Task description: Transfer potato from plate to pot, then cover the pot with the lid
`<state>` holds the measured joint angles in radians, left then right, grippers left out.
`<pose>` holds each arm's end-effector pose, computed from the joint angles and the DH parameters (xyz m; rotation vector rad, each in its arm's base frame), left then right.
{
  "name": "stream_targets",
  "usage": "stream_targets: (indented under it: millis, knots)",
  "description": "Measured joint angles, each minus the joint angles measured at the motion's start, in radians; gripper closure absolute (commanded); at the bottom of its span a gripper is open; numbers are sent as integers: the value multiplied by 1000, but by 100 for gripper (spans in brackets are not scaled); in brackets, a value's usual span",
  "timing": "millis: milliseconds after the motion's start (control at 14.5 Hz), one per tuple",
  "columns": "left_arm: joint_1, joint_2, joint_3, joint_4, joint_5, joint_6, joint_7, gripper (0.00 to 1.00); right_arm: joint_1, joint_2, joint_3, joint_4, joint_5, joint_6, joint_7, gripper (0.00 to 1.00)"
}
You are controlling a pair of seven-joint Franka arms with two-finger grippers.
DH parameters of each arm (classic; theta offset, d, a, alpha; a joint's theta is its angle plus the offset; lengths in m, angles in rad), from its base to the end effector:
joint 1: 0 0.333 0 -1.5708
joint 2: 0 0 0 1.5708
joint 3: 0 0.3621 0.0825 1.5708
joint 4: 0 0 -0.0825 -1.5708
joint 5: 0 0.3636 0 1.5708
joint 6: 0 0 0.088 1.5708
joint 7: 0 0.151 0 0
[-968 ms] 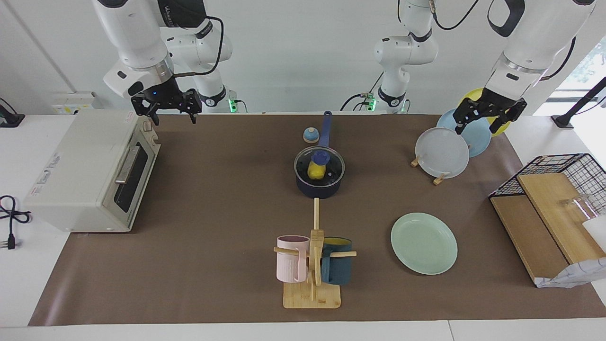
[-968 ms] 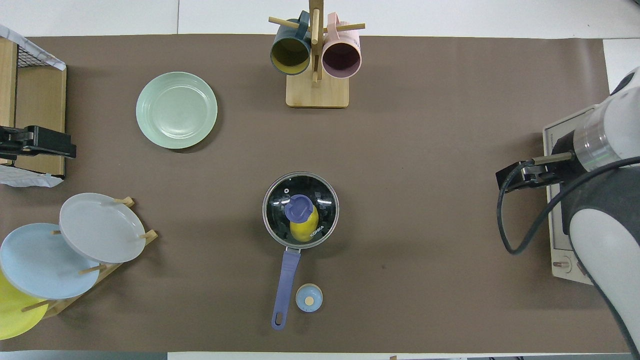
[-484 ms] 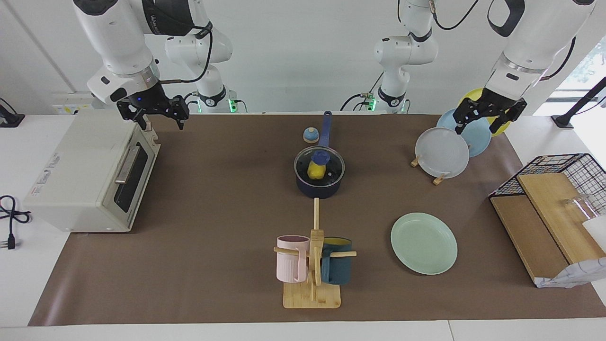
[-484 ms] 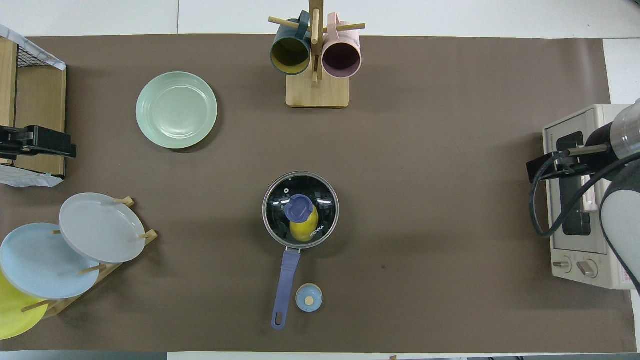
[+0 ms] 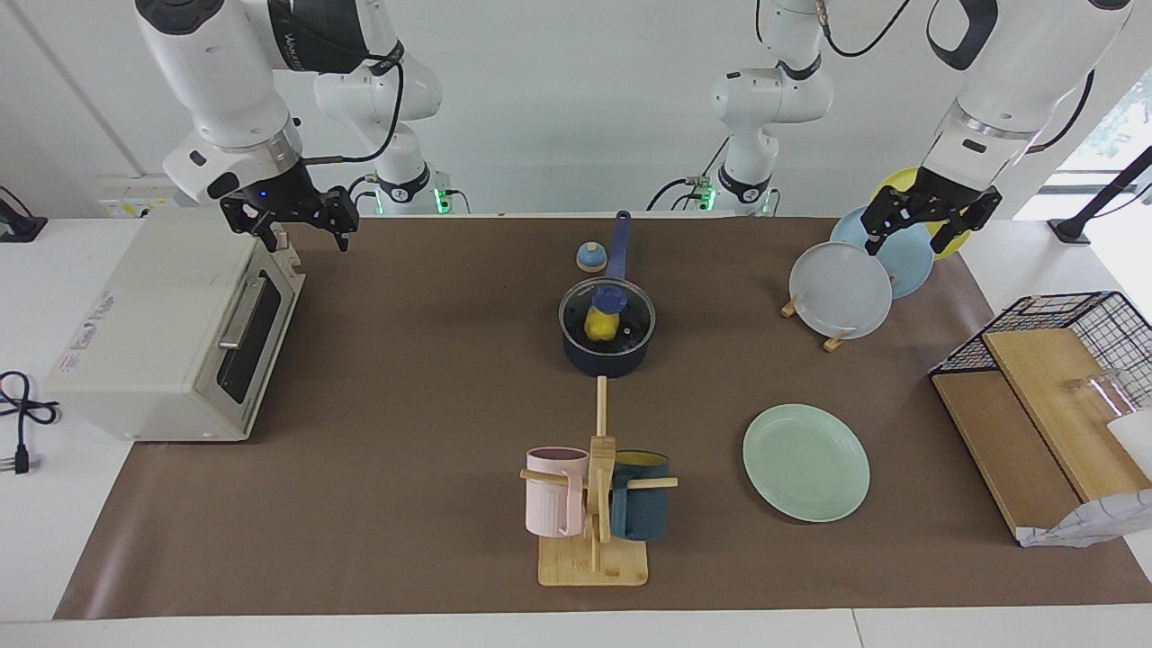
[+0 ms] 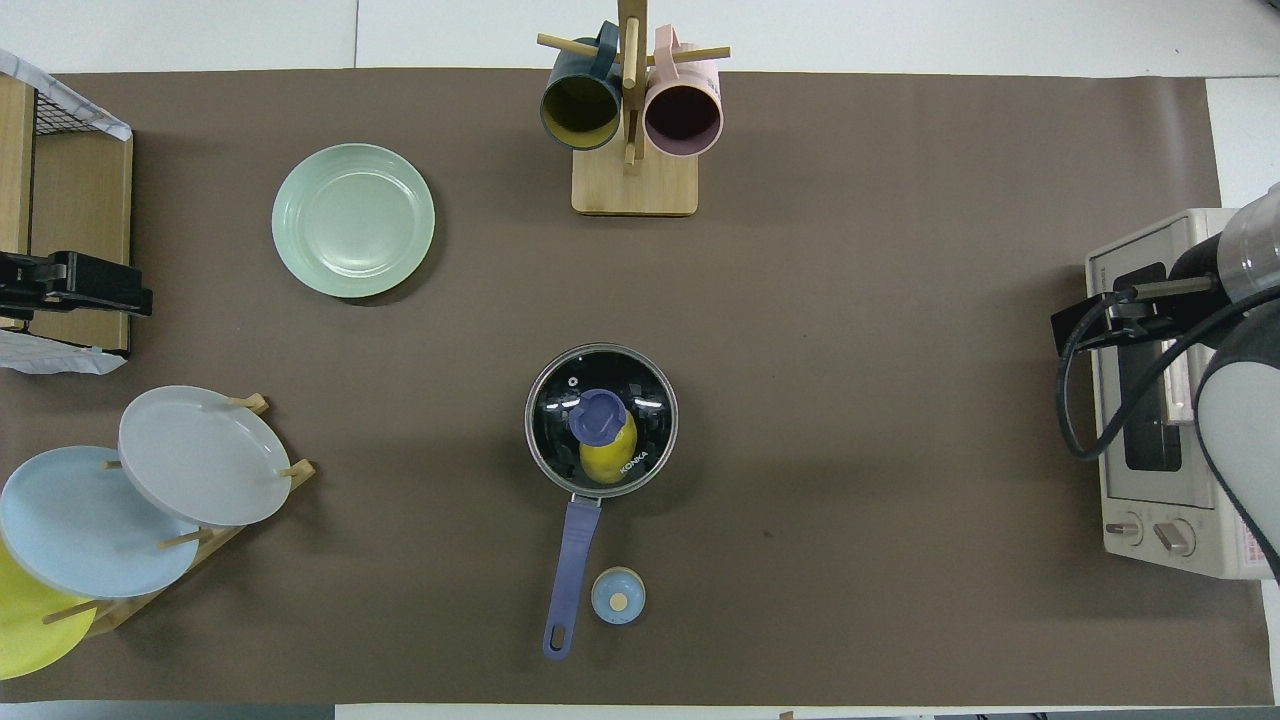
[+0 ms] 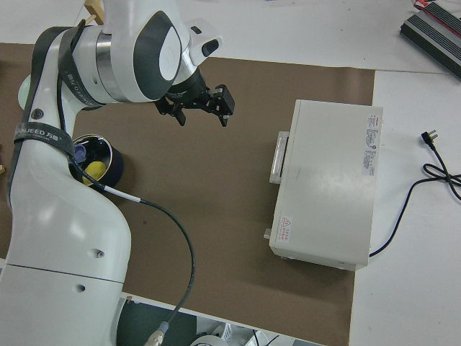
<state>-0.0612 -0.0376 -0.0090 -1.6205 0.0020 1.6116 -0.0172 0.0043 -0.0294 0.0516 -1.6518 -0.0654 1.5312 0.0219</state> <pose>0.5244 -0.0367 0.6276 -3.1391 0.0833 -0.0452 0.5128 0.0190 0.6029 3.0677 0.0526 -0.1360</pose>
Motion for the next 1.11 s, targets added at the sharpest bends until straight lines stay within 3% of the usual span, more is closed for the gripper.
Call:
stream_targets:
  millis: [1106]
  knots:
    - [0, 0, 0, 0, 0, 0, 0, 0, -12, 0, 8, 5, 17, 0, -1, 0]
